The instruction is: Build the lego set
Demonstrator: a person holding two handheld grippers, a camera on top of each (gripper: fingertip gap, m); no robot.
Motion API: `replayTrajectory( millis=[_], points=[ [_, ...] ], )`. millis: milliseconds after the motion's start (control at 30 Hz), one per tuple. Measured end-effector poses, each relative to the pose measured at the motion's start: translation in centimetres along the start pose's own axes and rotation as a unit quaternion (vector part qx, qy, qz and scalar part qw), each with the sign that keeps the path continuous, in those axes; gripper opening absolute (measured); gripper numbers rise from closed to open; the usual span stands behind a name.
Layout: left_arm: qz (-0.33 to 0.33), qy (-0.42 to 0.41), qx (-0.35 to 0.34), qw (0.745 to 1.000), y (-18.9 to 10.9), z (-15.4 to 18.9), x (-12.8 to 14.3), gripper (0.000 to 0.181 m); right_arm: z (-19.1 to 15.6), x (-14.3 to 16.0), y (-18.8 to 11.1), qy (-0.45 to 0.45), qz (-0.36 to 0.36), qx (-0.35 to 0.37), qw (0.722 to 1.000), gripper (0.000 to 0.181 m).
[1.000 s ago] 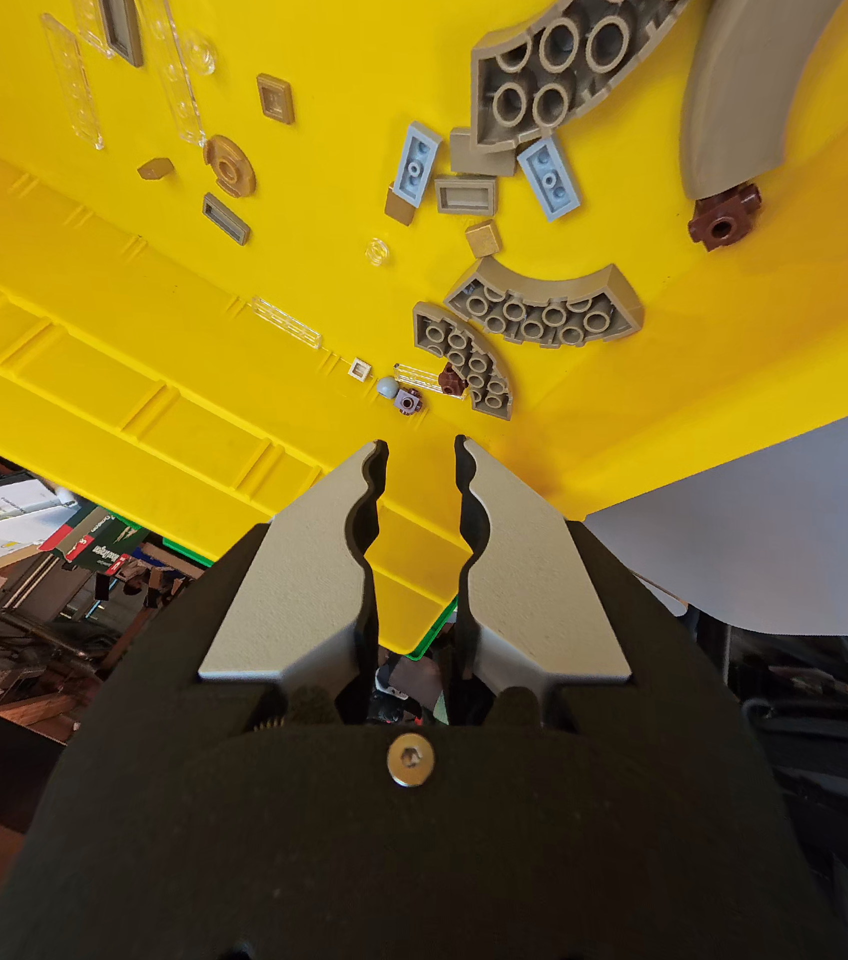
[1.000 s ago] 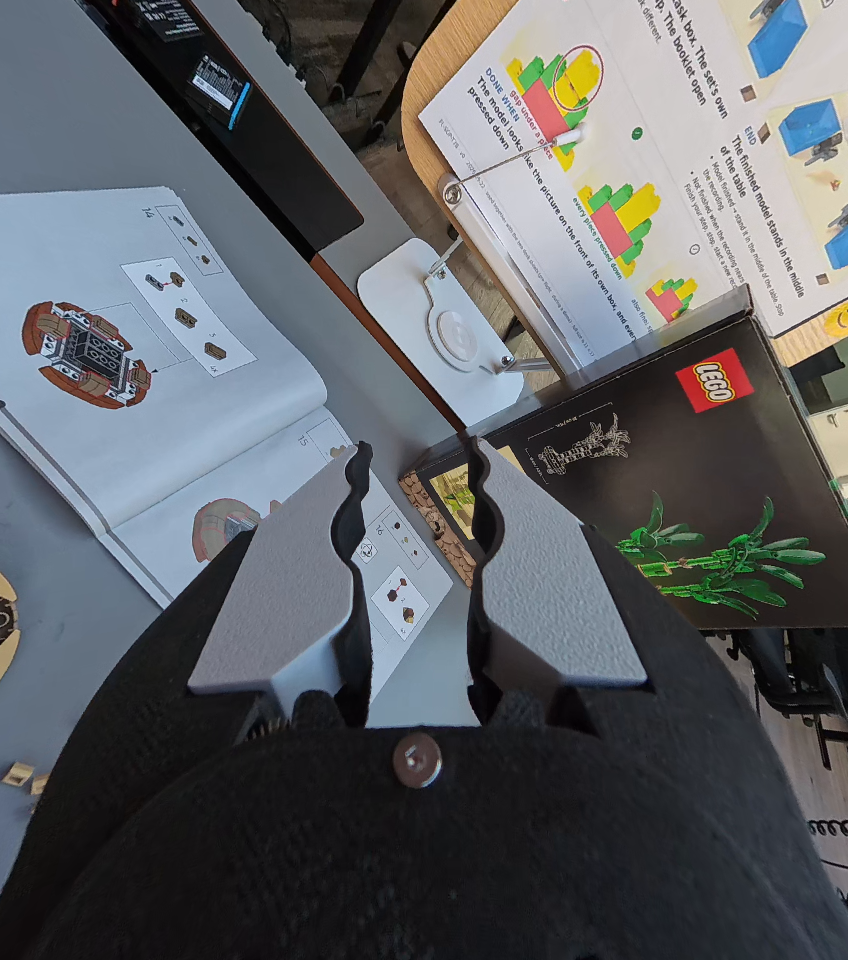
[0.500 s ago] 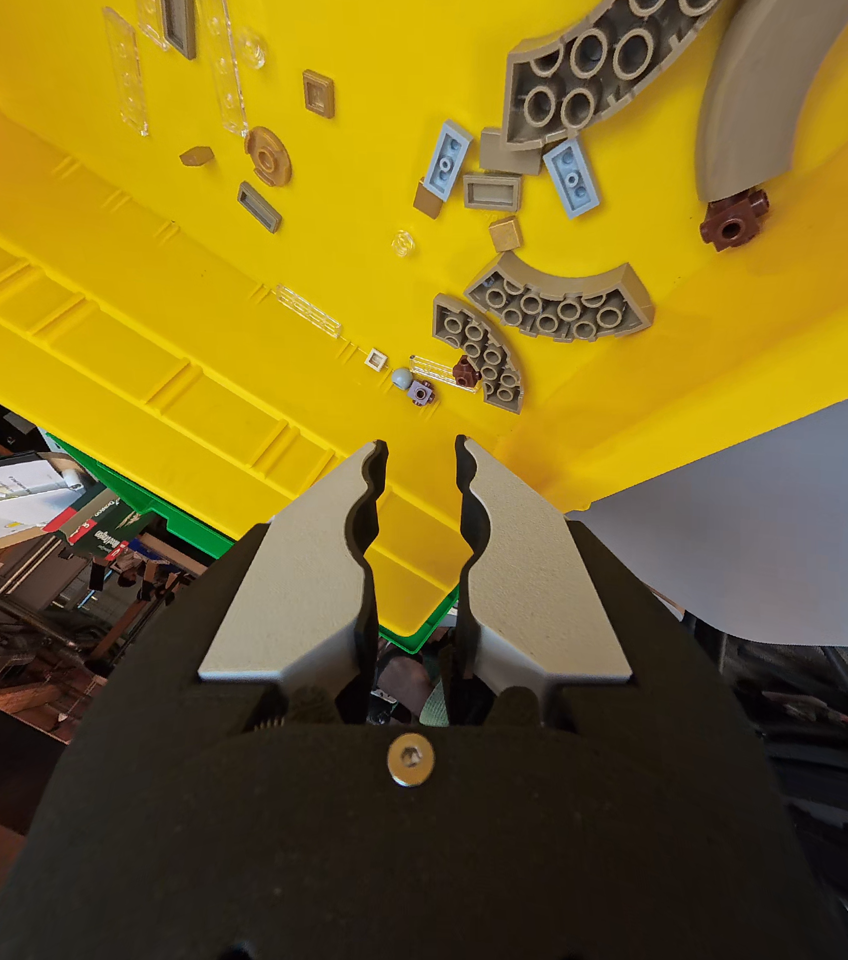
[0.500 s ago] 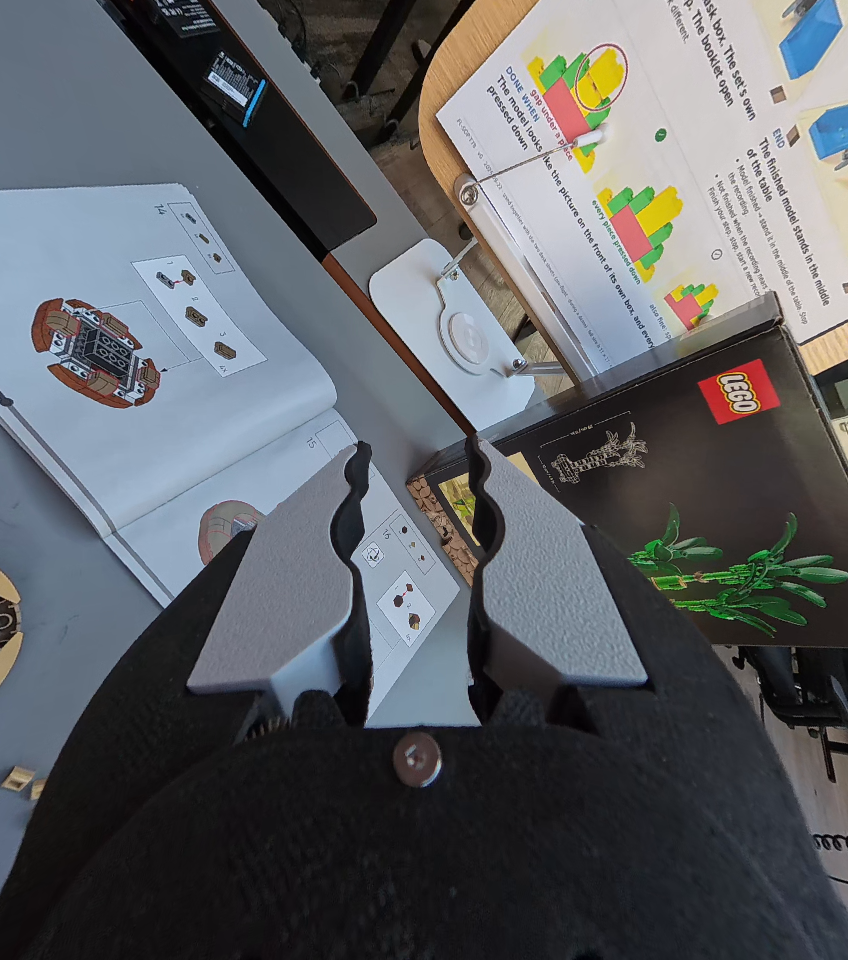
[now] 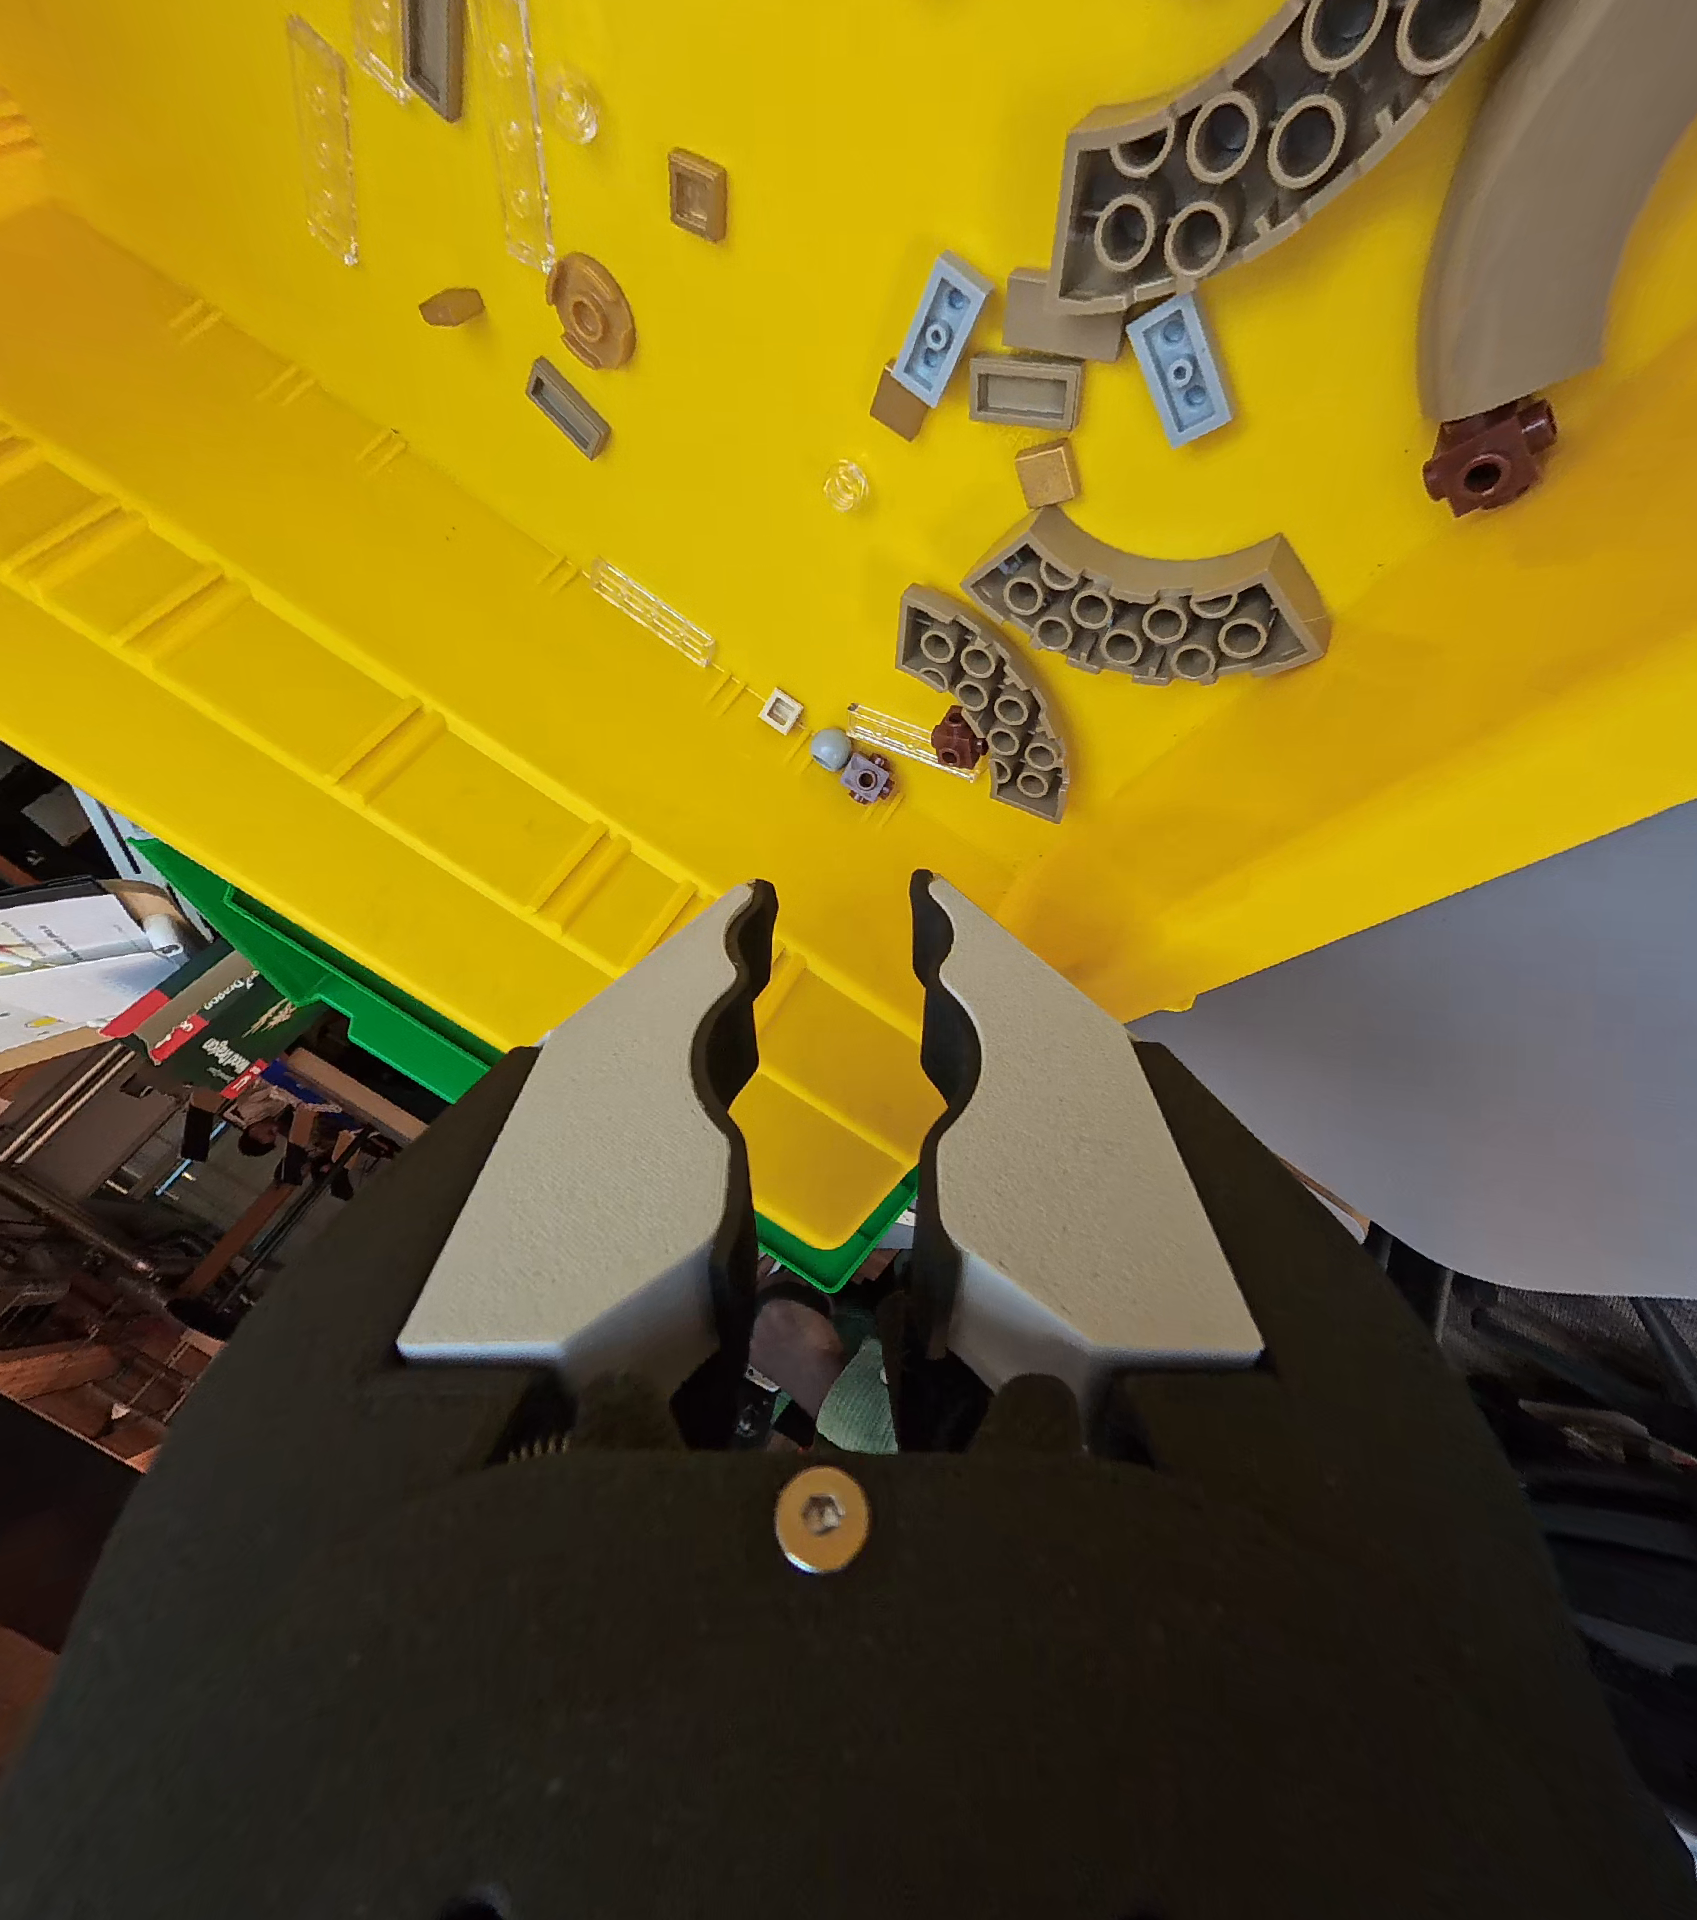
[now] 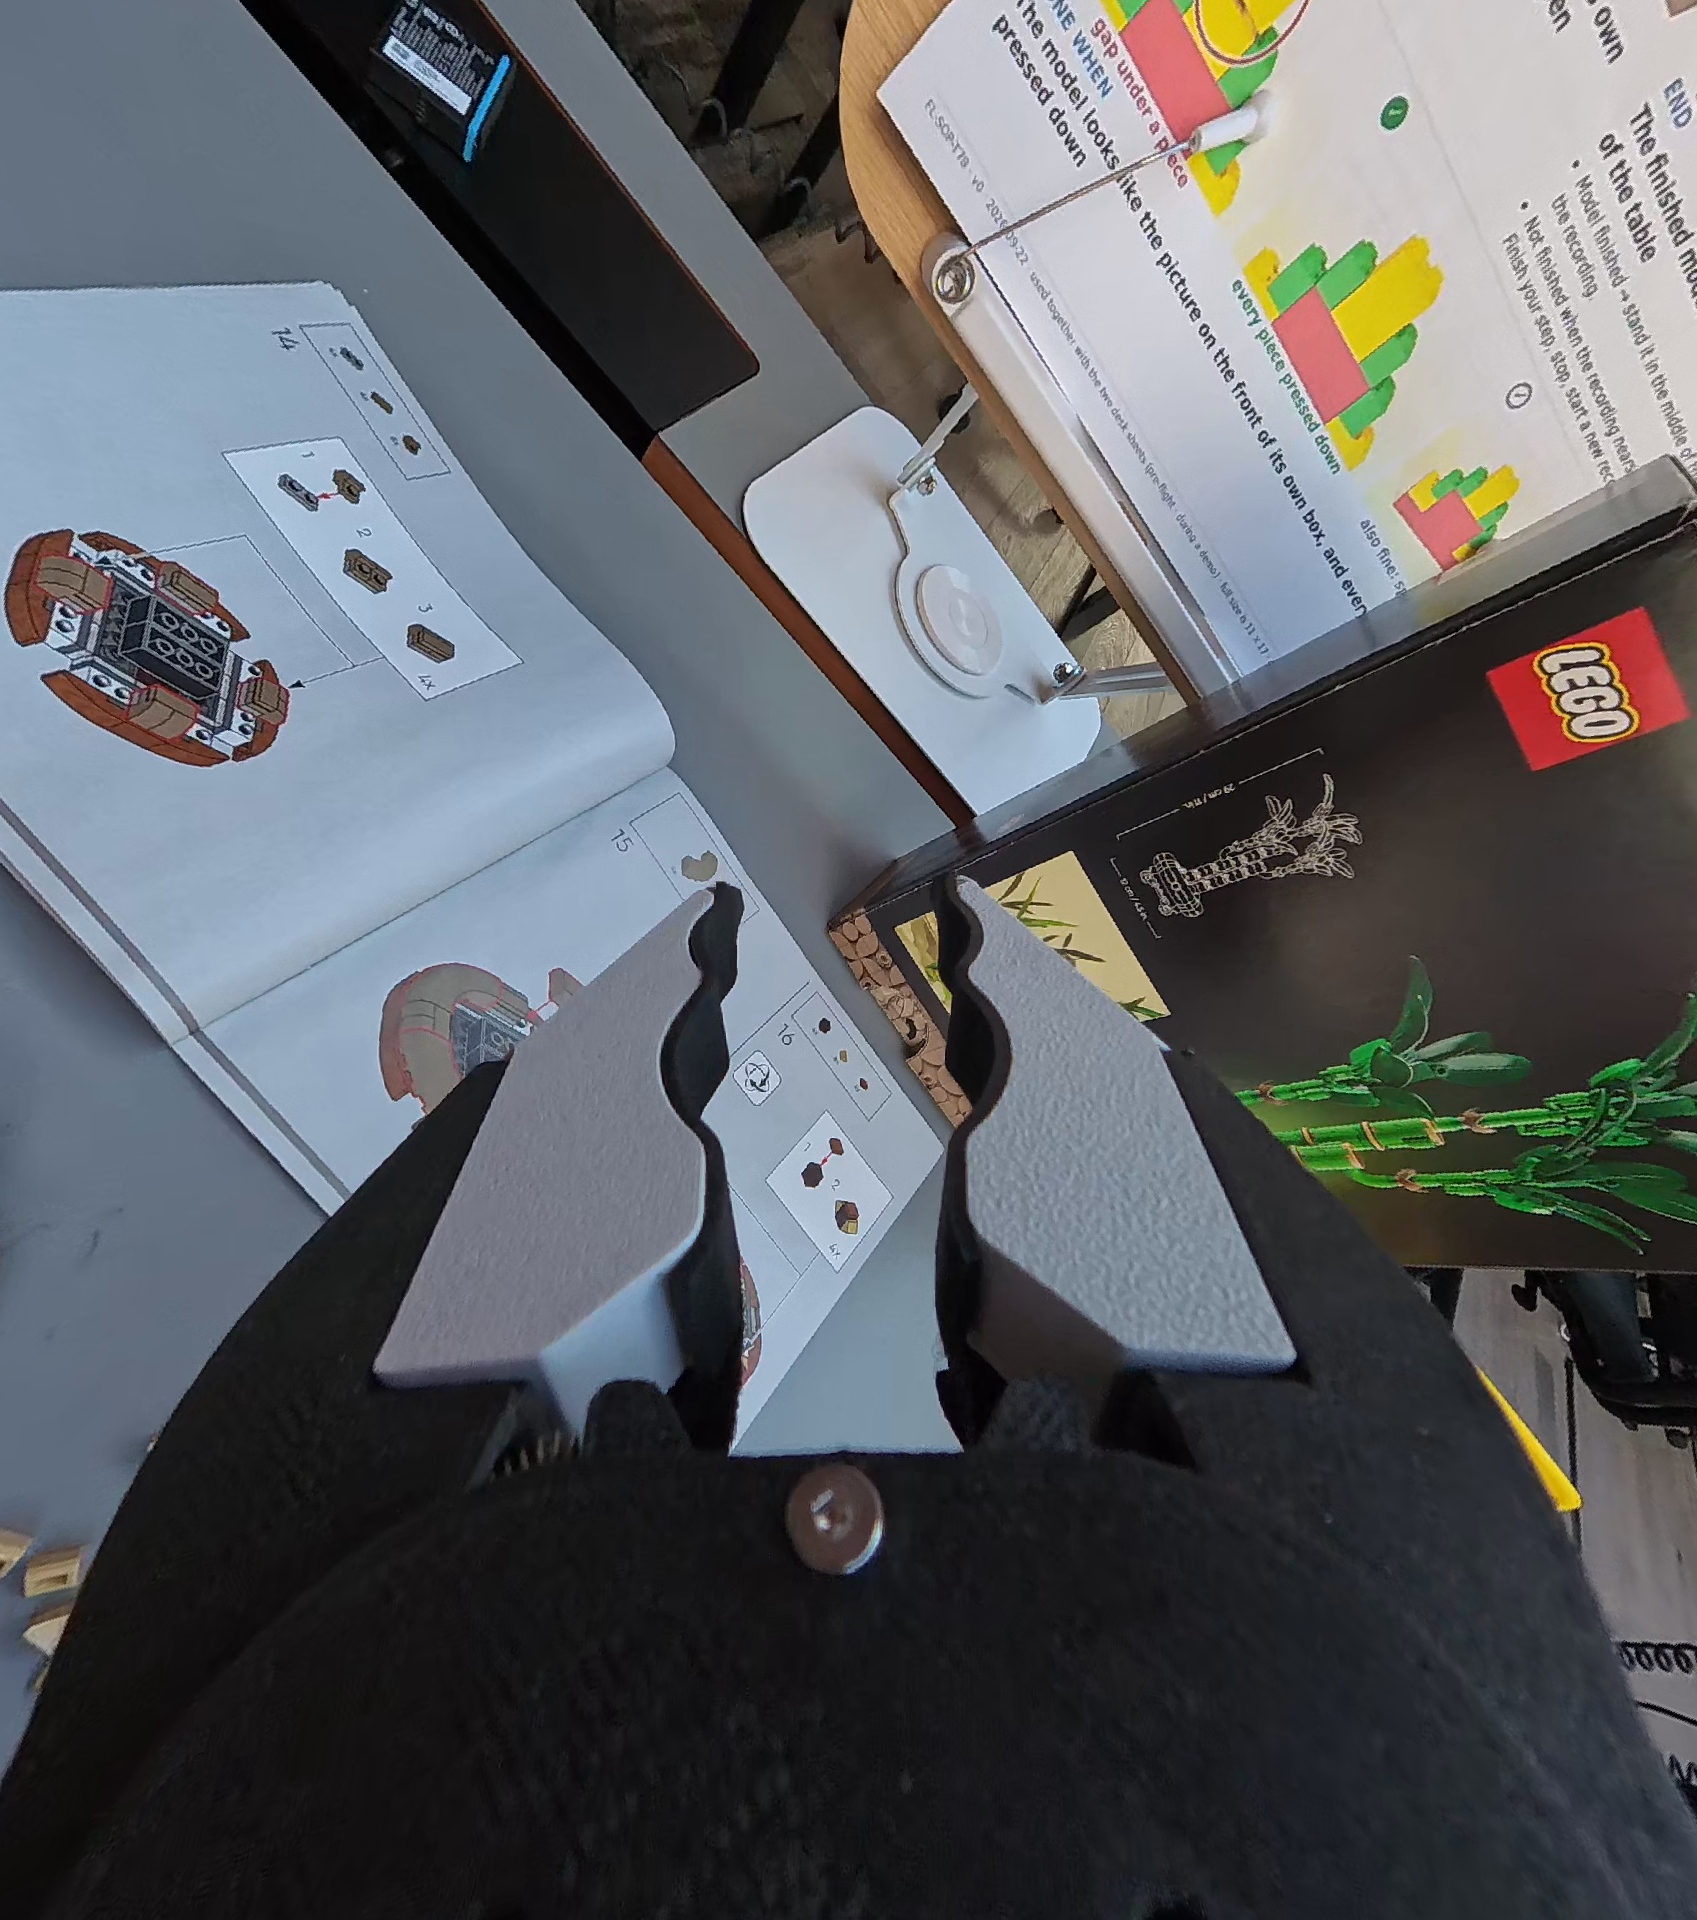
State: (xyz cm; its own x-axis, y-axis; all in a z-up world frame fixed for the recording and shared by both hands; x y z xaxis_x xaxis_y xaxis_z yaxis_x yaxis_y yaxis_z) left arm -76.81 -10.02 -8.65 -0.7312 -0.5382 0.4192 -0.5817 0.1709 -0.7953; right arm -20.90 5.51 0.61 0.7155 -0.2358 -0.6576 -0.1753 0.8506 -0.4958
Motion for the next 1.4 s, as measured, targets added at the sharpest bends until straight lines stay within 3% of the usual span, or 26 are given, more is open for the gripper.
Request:
replayTrajectory(
  millis=[400,900,1400],
  points=[
    [0.005,-0.005,-0.008,1.000,-0.7,-0.3,-0.4,0.025,1.0,1.5,0.4,0.030,-0.006,-0.011,0.999,0.039],
    [-0.002,-0.006,-0.007,1.000,-0.4,-0.4,-0.3,0.025,5.5,5.4,0.5,0.104,-0.028,0.014,0.994,0.039],
    [-0.005,-0.004,-0.009,1.000,-0.5,-0.5,-0.6,0.026,5.8,6.4,0.9,0.118,-0.036,0.009,0.992,0.039]
  ],
)
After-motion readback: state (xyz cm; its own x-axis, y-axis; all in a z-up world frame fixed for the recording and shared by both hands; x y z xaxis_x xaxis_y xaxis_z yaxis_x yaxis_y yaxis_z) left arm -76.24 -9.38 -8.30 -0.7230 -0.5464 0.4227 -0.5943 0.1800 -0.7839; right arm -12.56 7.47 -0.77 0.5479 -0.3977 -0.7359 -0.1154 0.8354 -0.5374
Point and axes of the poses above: each gripper's, where its closed fingertips meet, y out along the fingers, x out of its underside, z = x × y across the jaws, the point moved 4 cm from there along -y, back along the fingers, and after that the axes turned 4 degrees about y, right-handed, at the moved point
